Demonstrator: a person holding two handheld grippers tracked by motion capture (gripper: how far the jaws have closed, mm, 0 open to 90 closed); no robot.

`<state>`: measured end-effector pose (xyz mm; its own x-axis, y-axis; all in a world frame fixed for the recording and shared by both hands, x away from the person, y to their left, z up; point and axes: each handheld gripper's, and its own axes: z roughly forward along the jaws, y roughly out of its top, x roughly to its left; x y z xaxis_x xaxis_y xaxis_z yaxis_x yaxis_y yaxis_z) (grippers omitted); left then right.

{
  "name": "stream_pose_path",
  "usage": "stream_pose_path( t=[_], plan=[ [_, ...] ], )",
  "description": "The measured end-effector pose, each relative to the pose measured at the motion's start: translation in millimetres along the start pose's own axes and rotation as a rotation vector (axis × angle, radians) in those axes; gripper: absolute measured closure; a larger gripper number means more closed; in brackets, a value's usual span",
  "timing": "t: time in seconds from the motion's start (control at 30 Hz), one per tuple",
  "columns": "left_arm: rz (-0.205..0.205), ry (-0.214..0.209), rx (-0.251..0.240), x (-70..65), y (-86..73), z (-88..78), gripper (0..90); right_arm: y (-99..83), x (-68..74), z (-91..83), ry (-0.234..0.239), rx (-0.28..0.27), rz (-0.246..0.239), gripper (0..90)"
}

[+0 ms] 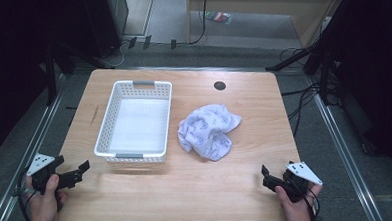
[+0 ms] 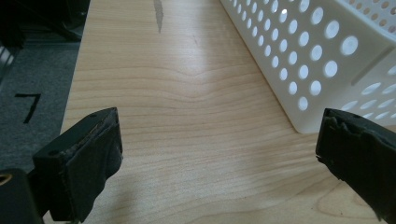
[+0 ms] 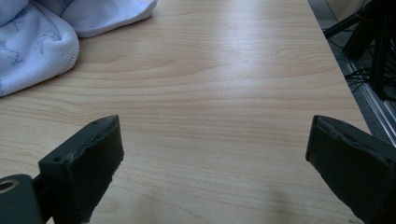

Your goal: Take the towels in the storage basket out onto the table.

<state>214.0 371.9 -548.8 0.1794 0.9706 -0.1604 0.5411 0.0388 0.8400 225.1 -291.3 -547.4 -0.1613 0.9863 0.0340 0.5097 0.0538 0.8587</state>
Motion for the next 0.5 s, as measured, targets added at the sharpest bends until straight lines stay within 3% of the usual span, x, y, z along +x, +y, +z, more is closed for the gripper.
stream_pose_path(
  t=[0.37, 0.5],
  plan=[
    [-0.033, -0.019, -0.006, 1.3, -4.2, 0.6, 1.5, -0.1, 0.1, 0.0, 0.001, 0.001, -0.004, 3.6],
    [-0.028, -0.013, -0.001, -0.6, -4.9, 0.4, 1.7, -0.2, -0.3, -0.3, 0.004, -0.001, -0.001, 3.6]
  ],
)
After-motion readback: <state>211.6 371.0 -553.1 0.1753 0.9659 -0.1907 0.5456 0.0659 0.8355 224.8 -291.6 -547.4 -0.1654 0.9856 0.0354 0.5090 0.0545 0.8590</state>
